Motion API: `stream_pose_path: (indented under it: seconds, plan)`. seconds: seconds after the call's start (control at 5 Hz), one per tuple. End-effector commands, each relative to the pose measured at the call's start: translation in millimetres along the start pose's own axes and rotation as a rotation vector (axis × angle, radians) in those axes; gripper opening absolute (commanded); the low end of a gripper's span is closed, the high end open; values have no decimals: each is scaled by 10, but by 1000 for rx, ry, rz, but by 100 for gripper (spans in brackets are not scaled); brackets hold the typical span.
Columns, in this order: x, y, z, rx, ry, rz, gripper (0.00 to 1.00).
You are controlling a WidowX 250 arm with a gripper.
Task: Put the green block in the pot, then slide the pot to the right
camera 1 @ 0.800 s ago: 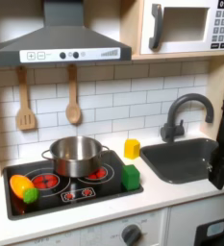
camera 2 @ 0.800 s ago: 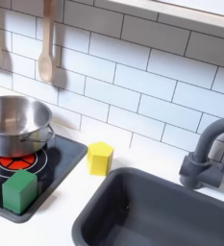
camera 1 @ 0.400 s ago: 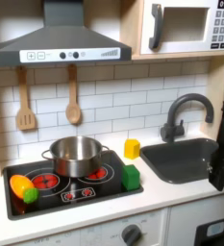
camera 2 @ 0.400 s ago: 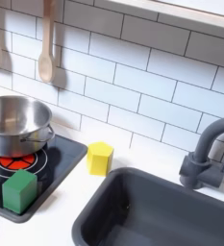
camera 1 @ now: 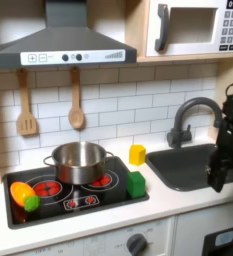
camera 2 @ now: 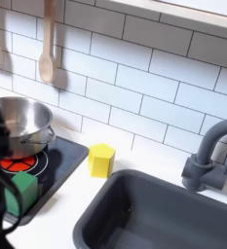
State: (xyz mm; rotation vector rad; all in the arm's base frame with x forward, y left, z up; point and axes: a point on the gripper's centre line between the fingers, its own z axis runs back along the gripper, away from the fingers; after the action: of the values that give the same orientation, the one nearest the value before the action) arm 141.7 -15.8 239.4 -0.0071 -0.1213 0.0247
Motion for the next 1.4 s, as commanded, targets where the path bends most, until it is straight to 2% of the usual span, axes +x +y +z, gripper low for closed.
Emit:
stream_pose_path:
  seconds: [0.0,0.6,1.2]
  plan:
    - [246,134,-40,44,-14,3,100]
    - [681,313,-155,80,-47,-4,100]
    - [1123,452,-313,105,-42,10,100]
